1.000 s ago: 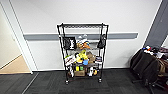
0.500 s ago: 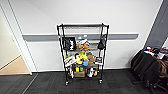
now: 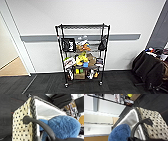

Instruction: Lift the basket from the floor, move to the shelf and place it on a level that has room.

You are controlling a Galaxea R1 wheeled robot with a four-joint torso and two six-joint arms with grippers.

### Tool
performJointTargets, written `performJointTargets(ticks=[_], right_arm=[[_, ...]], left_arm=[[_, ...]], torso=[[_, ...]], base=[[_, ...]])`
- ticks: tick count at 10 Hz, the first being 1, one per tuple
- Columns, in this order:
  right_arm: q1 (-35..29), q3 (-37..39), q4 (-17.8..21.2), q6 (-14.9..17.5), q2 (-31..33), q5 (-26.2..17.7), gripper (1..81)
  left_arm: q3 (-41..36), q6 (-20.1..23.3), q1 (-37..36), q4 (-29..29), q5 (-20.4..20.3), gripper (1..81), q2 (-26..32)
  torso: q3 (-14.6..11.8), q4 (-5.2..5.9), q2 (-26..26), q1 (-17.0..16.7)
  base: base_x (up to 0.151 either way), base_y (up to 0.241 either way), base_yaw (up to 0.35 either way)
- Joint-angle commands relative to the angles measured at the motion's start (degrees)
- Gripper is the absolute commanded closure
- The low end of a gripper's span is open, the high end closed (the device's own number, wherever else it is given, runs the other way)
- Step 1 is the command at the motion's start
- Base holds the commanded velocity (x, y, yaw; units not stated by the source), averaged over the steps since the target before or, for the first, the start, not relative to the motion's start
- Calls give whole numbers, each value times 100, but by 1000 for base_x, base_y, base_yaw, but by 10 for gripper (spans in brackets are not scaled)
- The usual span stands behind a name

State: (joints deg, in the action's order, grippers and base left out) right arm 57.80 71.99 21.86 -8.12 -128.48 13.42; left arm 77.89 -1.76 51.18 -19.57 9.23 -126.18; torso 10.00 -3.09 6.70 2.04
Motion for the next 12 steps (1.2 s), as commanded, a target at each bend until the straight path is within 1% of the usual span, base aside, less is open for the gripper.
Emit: performJointTargets(ticks=[1, 9, 12], right_arm=[[-624, -406, -173, -5, 188, -173, 811], [-624, -467, -174, -5, 232, -156, 811], [-475, -634, -190, 12, 346, -103, 811]], left_arm=[[-362, -9, -701, -65, 176, 811, 154], [-379, 0, -683, -56, 167, 811, 216], [-555, 17, -490, -47, 88, 811, 356]], torso=[[0, 0, 0, 0], [0, 0, 0, 0], [0, 0, 0, 0]], base=[[115, 0, 0], [115, 0, 0], [113, 0, 0]])
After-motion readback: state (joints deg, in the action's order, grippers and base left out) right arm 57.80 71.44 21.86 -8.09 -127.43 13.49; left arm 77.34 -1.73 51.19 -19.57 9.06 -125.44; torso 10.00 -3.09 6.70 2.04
